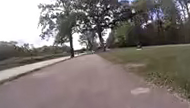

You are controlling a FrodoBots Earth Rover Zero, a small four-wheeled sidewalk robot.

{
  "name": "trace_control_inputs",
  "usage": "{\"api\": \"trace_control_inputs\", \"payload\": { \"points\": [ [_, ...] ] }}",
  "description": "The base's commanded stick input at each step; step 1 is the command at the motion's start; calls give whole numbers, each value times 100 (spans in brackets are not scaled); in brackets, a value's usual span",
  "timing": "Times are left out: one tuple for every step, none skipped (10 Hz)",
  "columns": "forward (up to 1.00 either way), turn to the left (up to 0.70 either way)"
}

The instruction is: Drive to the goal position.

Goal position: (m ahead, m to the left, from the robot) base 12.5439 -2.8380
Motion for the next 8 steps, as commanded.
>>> {"api": "trace_control_inputs", "payload": {
  "points": [
    [100,0],
    [100,0],
    [100,0],
    [100,0],
    [100,0],
    [100,0],
    [100,0],
    [100,0]
  ]
}}
